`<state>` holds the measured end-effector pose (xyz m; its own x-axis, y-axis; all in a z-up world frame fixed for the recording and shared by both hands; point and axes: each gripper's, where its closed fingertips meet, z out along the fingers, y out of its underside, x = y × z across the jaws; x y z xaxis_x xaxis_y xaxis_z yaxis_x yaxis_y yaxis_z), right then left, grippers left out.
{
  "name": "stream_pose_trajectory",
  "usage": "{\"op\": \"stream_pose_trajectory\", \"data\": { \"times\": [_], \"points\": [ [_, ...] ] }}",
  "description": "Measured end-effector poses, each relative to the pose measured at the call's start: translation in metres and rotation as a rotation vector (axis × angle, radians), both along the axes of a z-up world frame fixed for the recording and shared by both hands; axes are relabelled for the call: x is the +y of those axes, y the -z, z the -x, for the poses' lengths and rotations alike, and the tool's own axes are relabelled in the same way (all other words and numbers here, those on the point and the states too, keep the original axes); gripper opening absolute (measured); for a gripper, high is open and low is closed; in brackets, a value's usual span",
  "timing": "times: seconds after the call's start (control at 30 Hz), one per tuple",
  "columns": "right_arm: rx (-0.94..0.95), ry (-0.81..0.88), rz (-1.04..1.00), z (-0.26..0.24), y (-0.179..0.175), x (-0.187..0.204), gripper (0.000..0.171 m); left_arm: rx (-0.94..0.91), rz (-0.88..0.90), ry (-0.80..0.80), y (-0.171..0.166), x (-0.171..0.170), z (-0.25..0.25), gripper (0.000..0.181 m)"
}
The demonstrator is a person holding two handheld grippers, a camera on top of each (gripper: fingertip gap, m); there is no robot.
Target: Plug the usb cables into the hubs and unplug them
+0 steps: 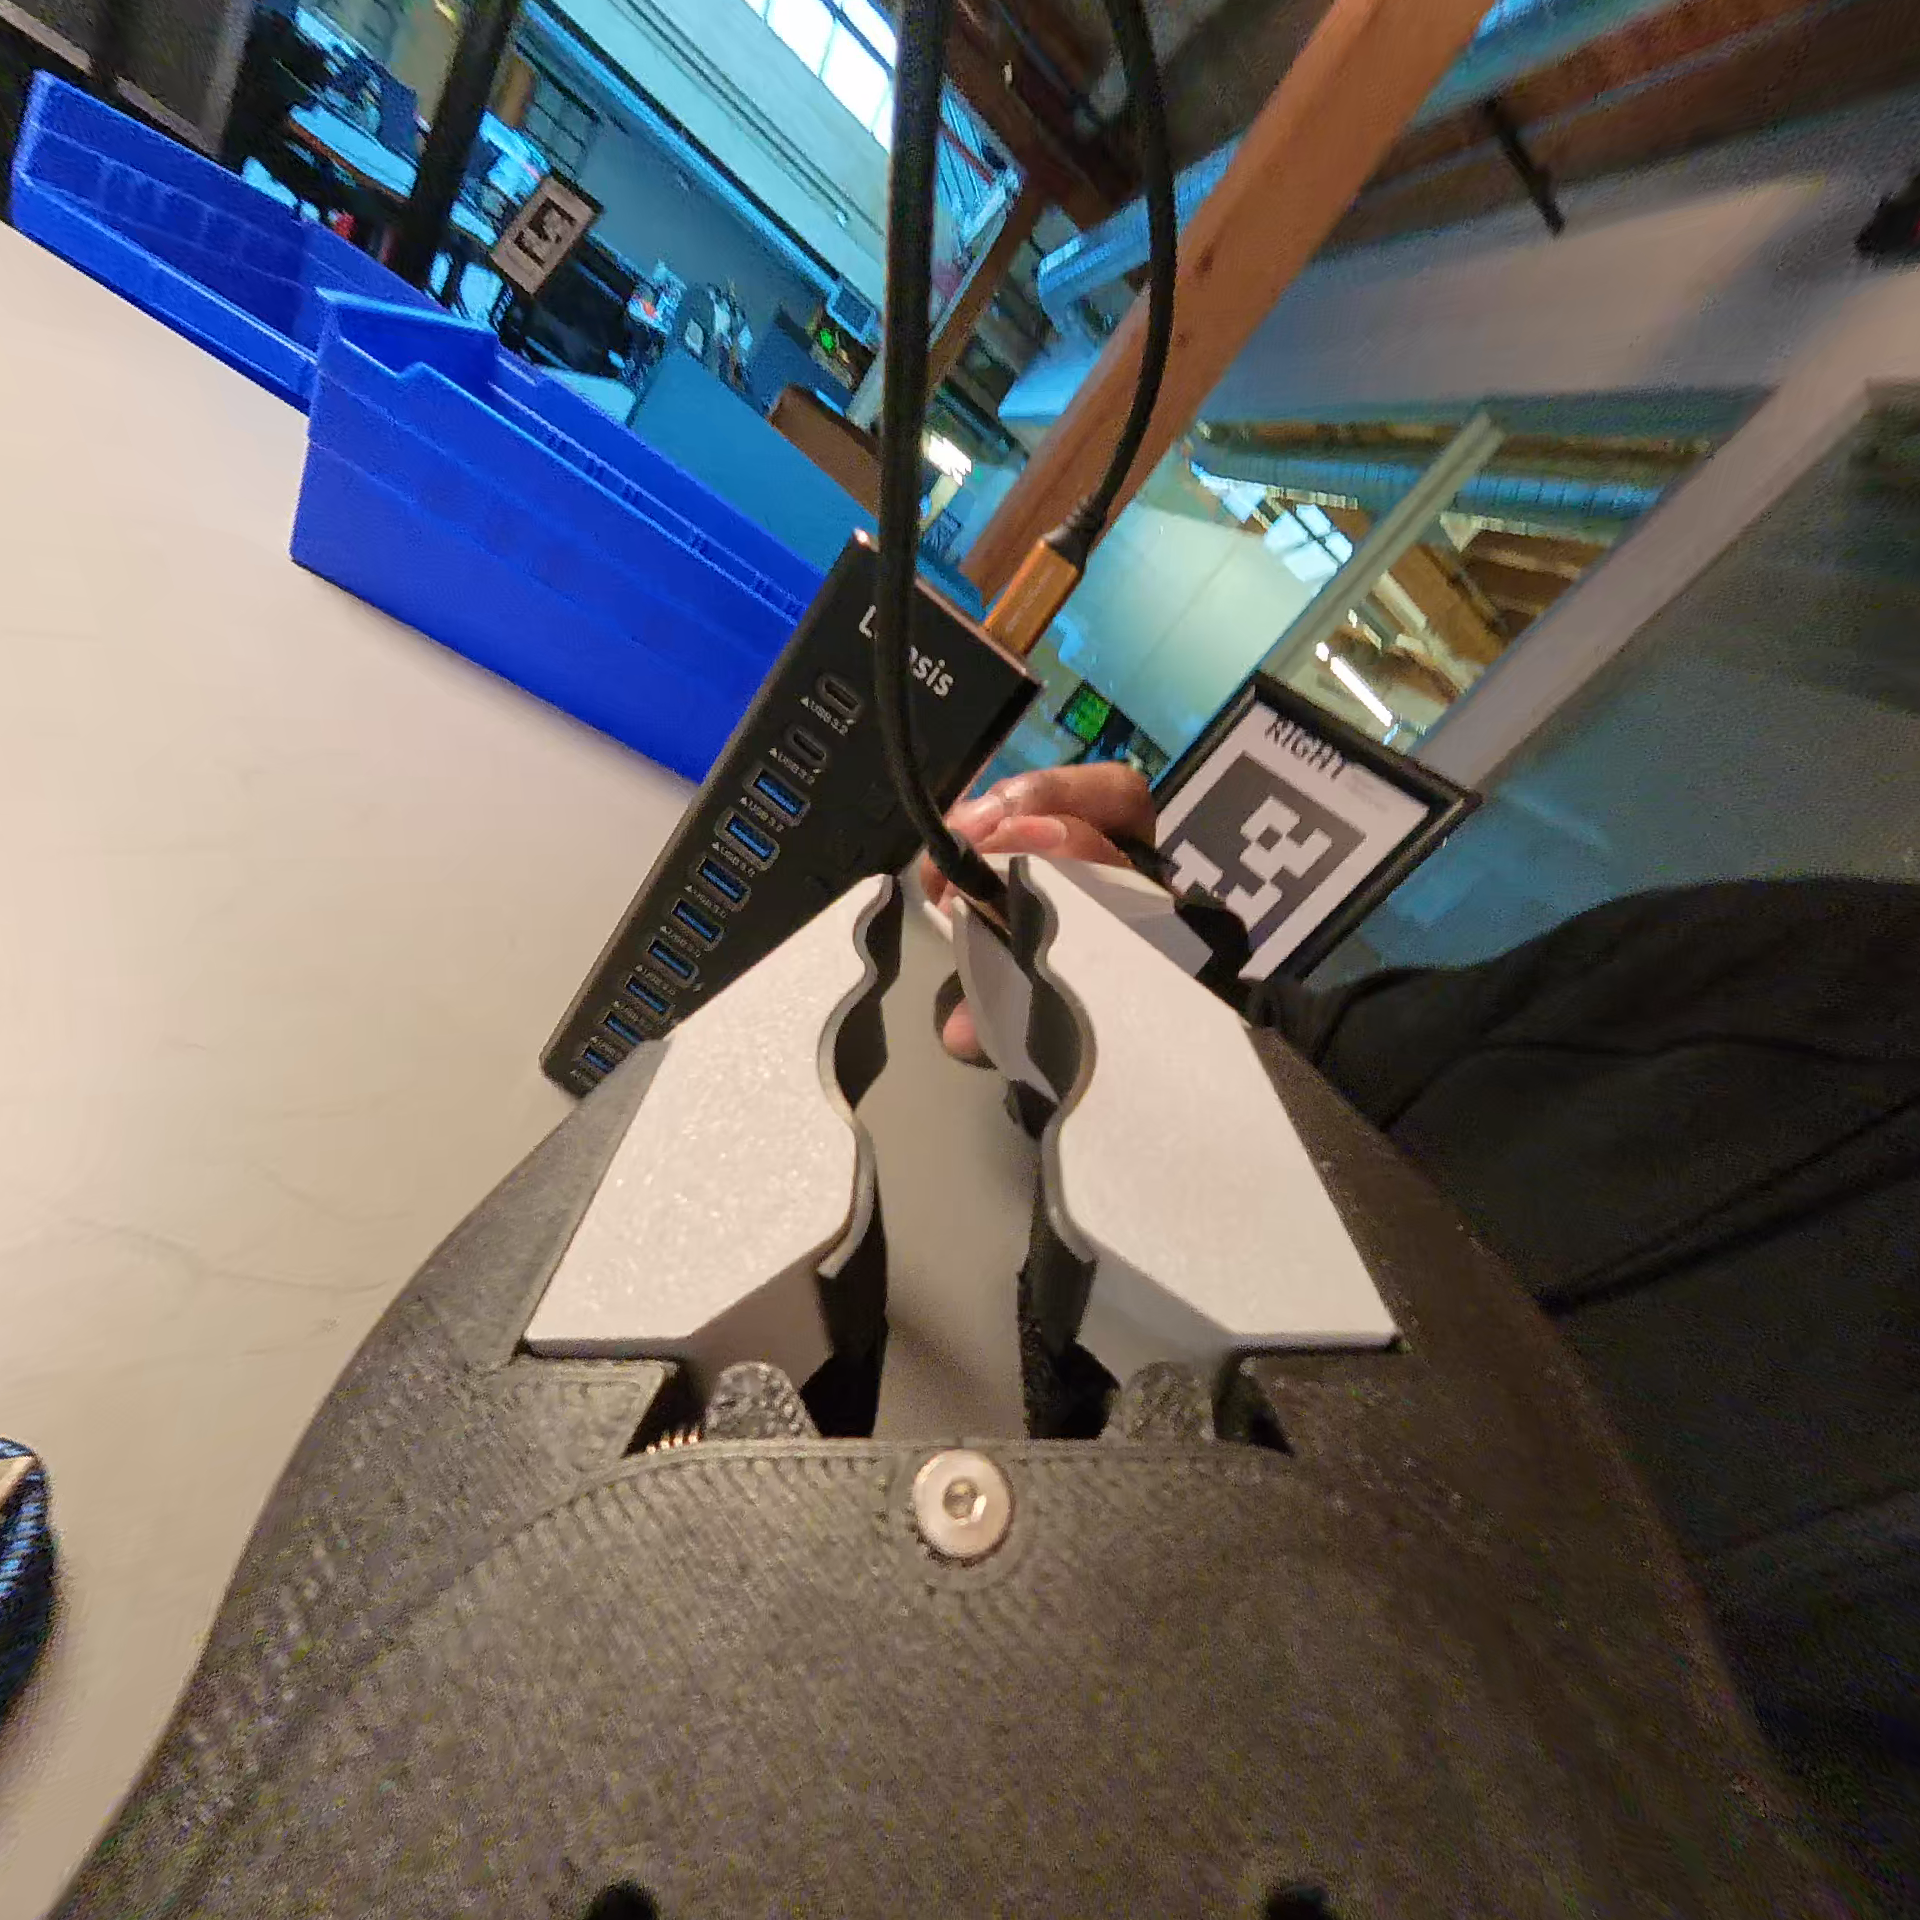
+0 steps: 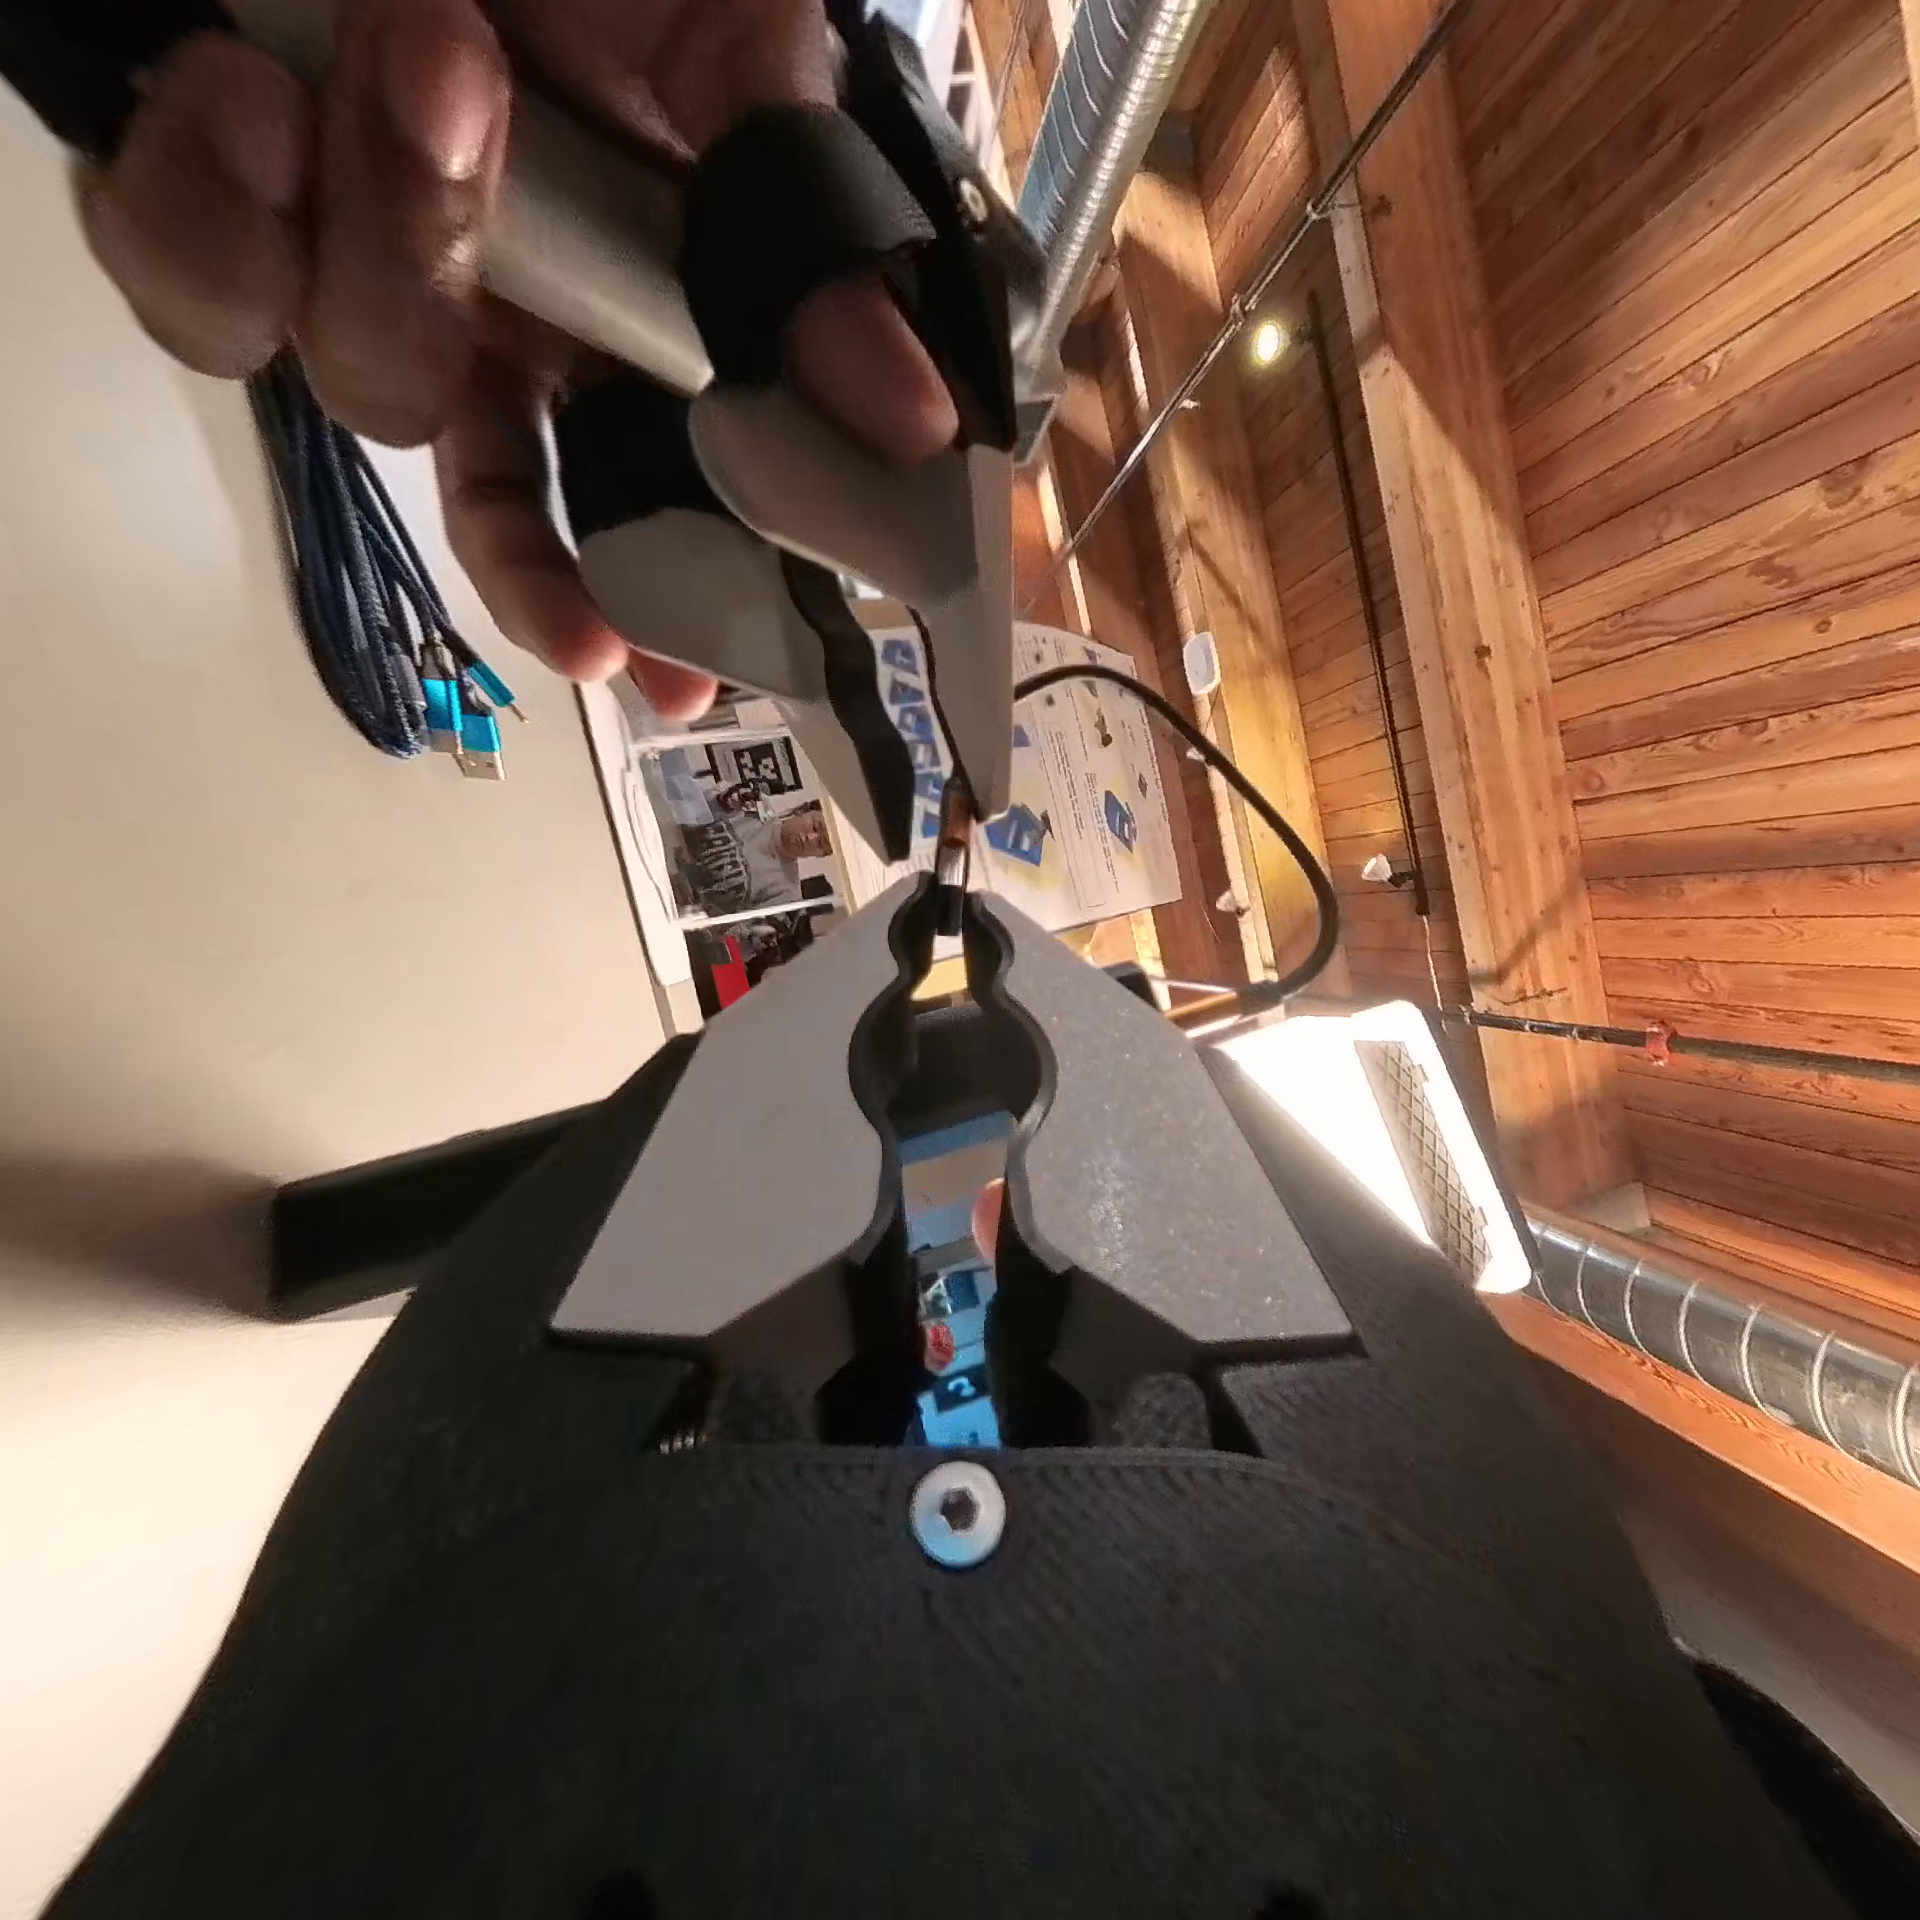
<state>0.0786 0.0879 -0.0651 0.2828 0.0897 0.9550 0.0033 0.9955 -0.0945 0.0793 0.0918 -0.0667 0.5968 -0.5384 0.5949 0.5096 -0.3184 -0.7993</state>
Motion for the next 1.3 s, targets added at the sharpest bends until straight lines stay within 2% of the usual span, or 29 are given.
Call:
{"op": "stream_pose_trajectory", "data": {
  "times": [0.03,0.13,0.27,0.43,0.57,0.7,0.87,1.13,1.3],
  "points": [
    [-0.008,-0.011,-0.007,0.000,0.001,-0.001,0.003,0.023,0.004,0.019,0.001,-0.001,0.000,0.025],
    [-0.035,-0.065,0.001,-0.001,0.003,-0.007,0.003,0.081,-0.019,0.092,0.001,-0.004,-0.004,0.027],
    [-0.081,-0.162,0.059,-0.005,0.002,-0.015,0.003,0.216,-0.173,0.198,-0.003,-0.016,-0.012,0.031],
    [-0.096,-0.194,0.085,-0.006,0.002,-0.014,0.003,0.373,-0.248,0.263,0.008,-0.020,-0.018,0.033],
    [-0.089,-0.206,0.116,-0.007,0.002,-0.013,0.003,0.368,-0.298,0.244,0.003,-0.014,-0.017,0.022],
    [-0.097,-0.216,0.150,-0.005,0.004,-0.011,0.003,0.345,-0.315,0.235,0.003,-0.011,-0.015,0.020],
    [-0.124,-0.224,0.179,-0.002,0.012,-0.010,0.004,0.399,-0.326,0.215,0.011,-0.011,-0.012,0.019],
    [-0.171,-0.206,0.242,0.006,0.019,-0.003,0.005,0.356,-0.278,0.139,0.017,-0.005,-0.004,0.018],
    [-0.378,-0.195,0.430,0.009,0.034,0.009,0.034,0.254,-0.160,0.047,0.019,-0.005,0.015,0.018]
  ]
}}
